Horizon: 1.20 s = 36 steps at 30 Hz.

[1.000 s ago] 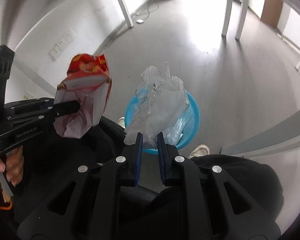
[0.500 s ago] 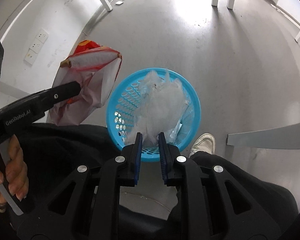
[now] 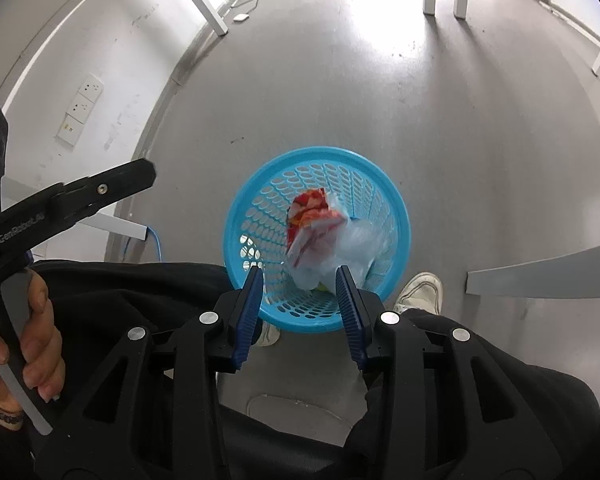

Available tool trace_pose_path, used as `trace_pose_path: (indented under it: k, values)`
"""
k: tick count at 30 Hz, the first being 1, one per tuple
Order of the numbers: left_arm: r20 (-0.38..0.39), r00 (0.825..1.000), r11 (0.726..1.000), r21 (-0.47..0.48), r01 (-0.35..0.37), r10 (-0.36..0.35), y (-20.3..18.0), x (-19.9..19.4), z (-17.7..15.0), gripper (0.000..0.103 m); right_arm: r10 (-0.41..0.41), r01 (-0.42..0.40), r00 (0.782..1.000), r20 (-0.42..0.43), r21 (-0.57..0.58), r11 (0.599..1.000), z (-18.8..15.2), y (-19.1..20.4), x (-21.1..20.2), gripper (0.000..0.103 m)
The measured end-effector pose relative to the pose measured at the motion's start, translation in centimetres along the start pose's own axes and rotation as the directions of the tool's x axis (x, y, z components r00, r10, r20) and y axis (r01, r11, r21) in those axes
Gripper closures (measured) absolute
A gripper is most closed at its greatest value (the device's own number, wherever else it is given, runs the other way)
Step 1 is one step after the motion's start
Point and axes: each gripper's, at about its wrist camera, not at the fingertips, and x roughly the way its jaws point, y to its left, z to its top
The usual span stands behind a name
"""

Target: Collect trash

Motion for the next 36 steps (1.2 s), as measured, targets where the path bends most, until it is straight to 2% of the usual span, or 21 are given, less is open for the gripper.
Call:
trace_pose_path:
  k: [3,5,10,13,15,17,20,23,28,36]
  values:
    - [0.001,1.0,1.0,0.011,-0.01,0.01,0.0,-1.2,-0.5,0.052,0.004,-0.004,1.0,0.026,-0.015,1.0,-0.5,0.3,-1.2,0.063]
    - [-0.002,1.0,1.0,0.013,-0.012,0.012,0.0,-1.9,-0.9,0.042,0.004,-0.004,0.999,0.034,-0.021,1.0,-0.8,0.5,-2.0,0.061]
    - [0.007,1.0,0.998,0.049,-0.03,0.03,-0.3,-3.7,-2.3,0.035,0.003,-0.001,0.999,0.053,-0.037,0.999,-1.8,0.8,-4.4,0.055]
    - [0.043,0.997,0.996,0.062,-0.068,0.065,-0.5,-5.3,-3.4,0.019,-0.006,0.009,0.998,0.069,-0.053,0.999,-2.6,1.1,-6.1,0.05]
    - [0.05,0.997,0.995,0.072,-0.064,0.06,-0.7,-6.2,-4.0,0.016,-0.005,0.011,0.997,0.077,-0.074,0.997,-3.3,1.2,-7.1,0.046]
    - [0.057,0.996,0.994,0.085,-0.068,0.064,-0.8,-7.1,-4.6,0.006,-0.007,0.015,0.996,0.084,-0.088,0.996,-3.9,1.3,-7.9,0.036]
    - [0.049,0.996,0.994,0.085,-0.075,0.071,-0.6,-7.7,-5.2,0.006,-0.009,0.019,0.994,0.106,-0.093,0.995,-4.6,1.4,-8.7,0.021]
    - [0.031,0.997,0.993,0.093,-0.068,0.065,-0.7,-7.7,-5.3,0.006,-0.008,0.021,0.993,0.12,-0.103,0.995,-5.0,1.6,-9.1,0.012]
    - [0.042,0.995,0.986,0.136,-0.1,0.096,-1.3,-7.4,-5.4,0.006,-0.01,0.023,0.993,0.114,-0.119,0.993,-4.8,1.8,-8.7,0.009]
    - [0.014,0.997,0.986,0.147,-0.081,0.08,-2.1,-6.5,-5.5,0.006,0.009,0.003,0.994,0.107,-0.11,0.994,-4.5,1.6,-8.7,0.009]
